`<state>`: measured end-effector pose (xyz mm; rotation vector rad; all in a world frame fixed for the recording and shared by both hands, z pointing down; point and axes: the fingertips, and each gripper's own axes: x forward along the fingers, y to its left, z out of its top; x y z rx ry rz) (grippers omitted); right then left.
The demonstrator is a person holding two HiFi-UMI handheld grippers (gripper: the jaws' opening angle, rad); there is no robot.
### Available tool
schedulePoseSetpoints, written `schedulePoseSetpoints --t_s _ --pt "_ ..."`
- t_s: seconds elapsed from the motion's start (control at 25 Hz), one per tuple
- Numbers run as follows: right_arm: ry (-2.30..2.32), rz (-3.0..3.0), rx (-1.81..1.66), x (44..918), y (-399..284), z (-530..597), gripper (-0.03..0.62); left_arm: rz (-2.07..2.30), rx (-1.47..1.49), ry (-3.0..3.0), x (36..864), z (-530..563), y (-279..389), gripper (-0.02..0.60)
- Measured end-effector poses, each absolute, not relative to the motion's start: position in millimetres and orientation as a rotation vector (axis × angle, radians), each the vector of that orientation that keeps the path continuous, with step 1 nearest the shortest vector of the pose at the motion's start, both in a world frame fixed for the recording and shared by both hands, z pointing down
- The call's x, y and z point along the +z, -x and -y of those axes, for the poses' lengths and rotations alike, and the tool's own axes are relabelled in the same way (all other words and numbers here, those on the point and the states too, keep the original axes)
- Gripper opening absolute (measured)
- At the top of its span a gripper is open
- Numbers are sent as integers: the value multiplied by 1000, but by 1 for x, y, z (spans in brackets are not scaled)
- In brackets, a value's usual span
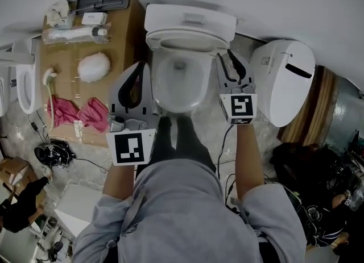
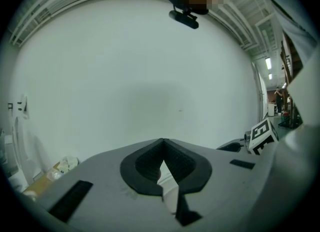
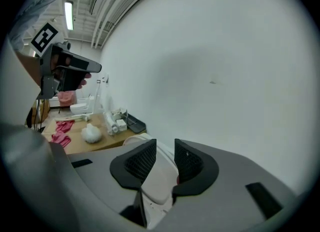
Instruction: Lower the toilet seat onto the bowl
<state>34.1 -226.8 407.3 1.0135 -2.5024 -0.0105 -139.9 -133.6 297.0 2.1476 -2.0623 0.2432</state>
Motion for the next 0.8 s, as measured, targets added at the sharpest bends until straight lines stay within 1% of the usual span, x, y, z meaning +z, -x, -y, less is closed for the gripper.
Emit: schedulePoseSetpoints --t_s 0.8 --pt "-894 2453 -1 484 -20 267 140 2039 320 -2102 347 141 145 -2"
